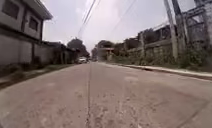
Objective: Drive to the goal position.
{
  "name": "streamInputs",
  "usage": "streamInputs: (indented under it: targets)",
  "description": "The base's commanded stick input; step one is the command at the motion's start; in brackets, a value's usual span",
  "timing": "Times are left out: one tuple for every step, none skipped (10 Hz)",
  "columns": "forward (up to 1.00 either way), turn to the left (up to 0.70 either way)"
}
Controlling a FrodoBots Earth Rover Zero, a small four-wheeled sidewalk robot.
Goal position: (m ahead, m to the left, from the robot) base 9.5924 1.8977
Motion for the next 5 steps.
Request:
streamInputs:
  targets:
    - [1.0,0.03]
    - [1.0,0.03]
    - [1.0,0.03]
    - [1.0,0.42]
    - [1.0,0.43]
